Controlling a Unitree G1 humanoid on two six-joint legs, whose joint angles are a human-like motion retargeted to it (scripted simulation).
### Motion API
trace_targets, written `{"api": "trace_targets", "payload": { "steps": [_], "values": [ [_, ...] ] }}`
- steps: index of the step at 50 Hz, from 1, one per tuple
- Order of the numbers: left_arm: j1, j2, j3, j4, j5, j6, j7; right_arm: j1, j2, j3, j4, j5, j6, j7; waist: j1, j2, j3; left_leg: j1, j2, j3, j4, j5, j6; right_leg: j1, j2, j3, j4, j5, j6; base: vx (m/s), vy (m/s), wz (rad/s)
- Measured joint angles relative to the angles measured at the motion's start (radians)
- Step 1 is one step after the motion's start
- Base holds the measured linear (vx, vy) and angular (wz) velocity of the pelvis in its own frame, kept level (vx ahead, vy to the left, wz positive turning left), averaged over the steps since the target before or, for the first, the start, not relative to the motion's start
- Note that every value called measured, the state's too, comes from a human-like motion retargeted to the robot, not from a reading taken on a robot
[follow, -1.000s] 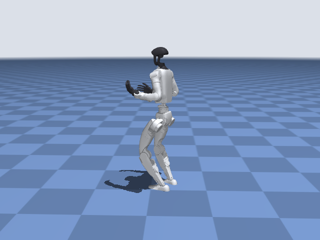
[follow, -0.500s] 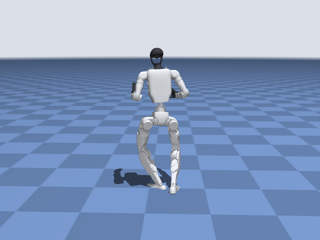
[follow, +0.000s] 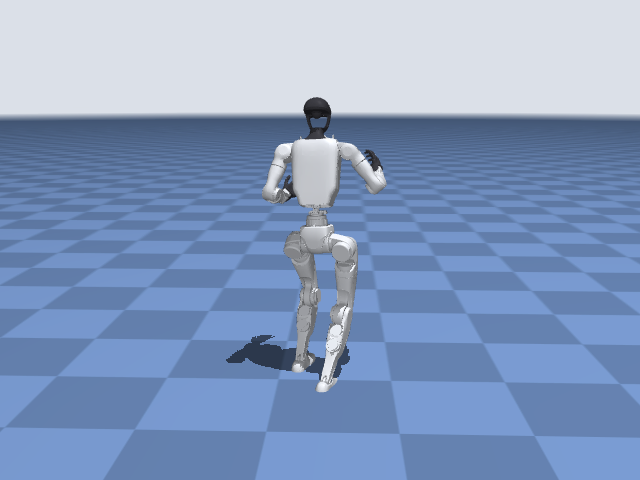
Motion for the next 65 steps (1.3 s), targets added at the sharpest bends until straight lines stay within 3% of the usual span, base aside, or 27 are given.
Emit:
{"api": "trace_targets", "payload": {
  "steps": [5, 10, 15, 18, 22, 25, 30, 35, 37, 40, 43, 45, 49, 54, 57, 60, 62, 65],
  "values": [
    [0.079, 0.014, 0.008, 0.048, -0.03, 0.009, 0.016, -0.181, -0.016, 0.06, -0.196, -0.05, -0.008, -0.05, 0.033, -0.044, -0.003, -0.028, -0.088, -0.009, -0.139, 0.062, -0.001, 0.021, -0.064, 0.023, 0.043, -0.029, 0.022, 0.37, 0.06, 0.0],
    [0.146, 0.004, 0.022, 0.085, -0.086, 0.012, 0.032, -0.271, 0.014, 0.154, -0.296, -0.068, -0.01, -0.05, 0.041, -0.072, 0.001, -0.002, -0.142, 0.02, -0.111, 0.081, 0.028, 0.041, -0.123, 0.049, 0.189, -0.005, 0.054, 0.42, 0.11, 0.1],
    [0.123, -0.037, 0.007, 0.111, -0.088, 0.002, 0.09, -0.192, 0.071, 0.228, -0.242, -0.081, -0.004, -0.038, -0.018, -0.109, 0.019, 0.062, -0.246, 0.041, -0.018, 0.014, 0.09, -0.022, -0.169, 0.098, 0.538, 0.268, 0.174, 0.45, 0.13, 0.4],
    [0.042, -0.047, -0.009, 0.11, -0.075, -0.013, 0.134, -0.095, 0.101, 0.246, -0.144, -0.077, -0.001, -0.032, -0.064, -0.103, 0.015, 0.125, -0.28, 0.031, -0.039, -0.024, 0.099, -0.118, -0.227, 0.066, 0.701, 0.285, 0.13, 0.53, 0.13, 0.4],
    [-0.076, -0.046, -0.031, 0.112, -0.094, -0.034, 0.157, 0.048, 0.134, 0.257, -0.027, -0.057, -0.008, -0.02, -0.158, -0.066, 0.01, 0.285, -0.301, -0.029, -0.188, -0.013, 0.069, -0.239, -0.246, 0.027, 0.688, 0.169, 0.047, 0.61, 0.1, 0.69],
    [-0.141, -0.041, -0.054, 0.113, -0.119, -0.057, 0.151, 0.137, 0.151, 0.254, 0.019, -0.05, -0.009, -0.015, -0.237, -0.031, 0.017, 0.432, -0.281, -0.064, -0.316, 0.026, 0.035, -0.314, -0.204, 0.019, 0.524, 0.119, 0.032, 0.66, 0.05, 0.85],
    [-0.21, -0.02, -0.107, 0.112, -0.156, -0.093, 0.151, 0.186, 0.142, 0.263, 0.035, -0.087, 0.0, -0.029, -0.29, 0.044, 0.049, 0.632, -0.195, -0.119, -0.415, 0.018, 0.003, -0.377, -0.059, 0.038, 0.144, 0.14, 0.073, 0.66, 0.0, 0.45],
    [-0.193, -0.02, -0.132, 0.112, -0.189, -0.091, 0.171, 0.145, 0.103, 0.276, -0.004, -0.181, 0.003, -0.047, -0.261, 0.058, 0.064, 0.718, -0.189, -0.174, -0.218, -0.053, -0.002, -0.395, -0.02, 0.033, 0.31, 0.137, 0.049, 0.64, -0.06, 0.35],
    [-0.163, -0.029, -0.125, 0.122, -0.199, -0.086, 0.18, 0.096, 0.081, 0.279, -0.013, -0.234, 0.009, -0.072, -0.23, 0.081, 0.076, 0.717, -0.164, -0.187, -0.072, 0.019, -0.044, -0.349, 0.001, 0.007, 0.378, 0.099, 0.01, 0.68, -0.08, 0.35],
    [-0.115, -0.051, -0.103, 0.133, -0.198, -0.062, 0.189, -0.01, 0.047, 0.282, -0.006, -0.309, 0.021, -0.128, -0.171, 0.137, 0.094, 0.604, -0.097, -0.187, 0.241, 0.232, -0.132, -0.254, 0.048, -0.039, 0.384, 0.024, -0.05, 0.67, -0.08, 0.47],
    [-0.065, -0.048, -0.073, 0.124, -0.192, -0.033, 0.179, -0.122, 0.01, 0.284, -0.009, -0.365, 0.033, -0.184, -0.087, 0.135, 0.082, 0.396, -0.068, -0.15, 0.448, 0.276, -0.116, -0.165, 0.046, -0.051, 0.339, -0.041, -0.075, 0.7, -0.09, 0.51],
    [-0.028, -0.035, -0.049, 0.114, -0.184, -0.02, 0.174, -0.191, -0.005, 0.289, -0.011, -0.388, 0.039, -0.217, -0.031, 0.116, 0.07, 0.254, -0.055, -0.111, 0.479, 0.226, -0.081, -0.099, 0.031, -0.056, 0.291, -0.074, -0.081, 0.73, -0.11, 0.52],
    [0.037, -0.013, 0.016, 0.097, -0.168, -0.017, 0.162, -0.289, -0.014, 0.306, -0.004, -0.373, 0.036, -0.244, 0.059, 0.068, 0.047, 0.059, -0.046, -0.021, 0.252, 0.147, -0.052, 0.067, -0.009, -0.08, 0.155, -0.087, -0.069, 0.76, -0.11, 0.44],
    [0.054, -0.025, 0.072, 0.104, -0.143, -0.041, 0.17, -0.337, -0.008, 0.336, 0.025, -0.345, 0.039, -0.201, 0.104, -0.009, 0.032, 0.027, -0.136, 0.055, -0.162, 0.165, -0.054, 0.236, -0.066, -0.082, 0.064, -0.049, -0.01, 0.77, -0.07, 0.48],
    [0.047, -0.05, 0.078, 0.118, -0.134, -0.055, 0.193, -0.309, 0.007, 0.364, 0.036, -0.343, 0.04, -0.157, 0.097, -0.047, 0.032, 0.041, -0.187, 0.076, -0.132, 0.175, -0.012, 0.244, -0.107, -0.064, 0.227, 0.025, 0.039, 0.72, -0.06, 0.21],
    [0.01, -0.079, 0.074, 0.145, -0.106, -0.057, 0.231, -0.257, 0.032, 0.395, 0.042, -0.344, 0.041, -0.086, 0.064, -0.106, 0.05, 0.09, -0.266, 0.1, -0.076, 0.127, 0.064, 0.156, -0.206, -0.04, 0.532, 0.196, 0.121, 0.72, -0.06, 0.07],
    [-0.032, -0.086, 0.061, 0.16, -0.08, -0.058, 0.264, -0.218, 0.049, 0.41, 0.049, -0.352, 0.045, -0.049, 0.028, -0.132, 0.06, 0.139, -0.306, 0.099, -0.09, 0.086, 0.096, 0.056, -0.294, -0.035, 0.707, 0.258, 0.119, 0.76, -0.06, 0.11],
    [-0.097, -0.085, 0.031, 0.182, -0.07, -0.054, 0.304, -0.145, 0.062, 0.429, 0.055, -0.356, 0.044, -0.003, -0.053, -0.138, 0.066, 0.266, -0.345, 0.059, -0.195, 0.056, 0.098, -0.107, -0.405, -0.03, 0.817, 0.212, 0.059, 0.79, -0.08, 0.24]
  ]
}}
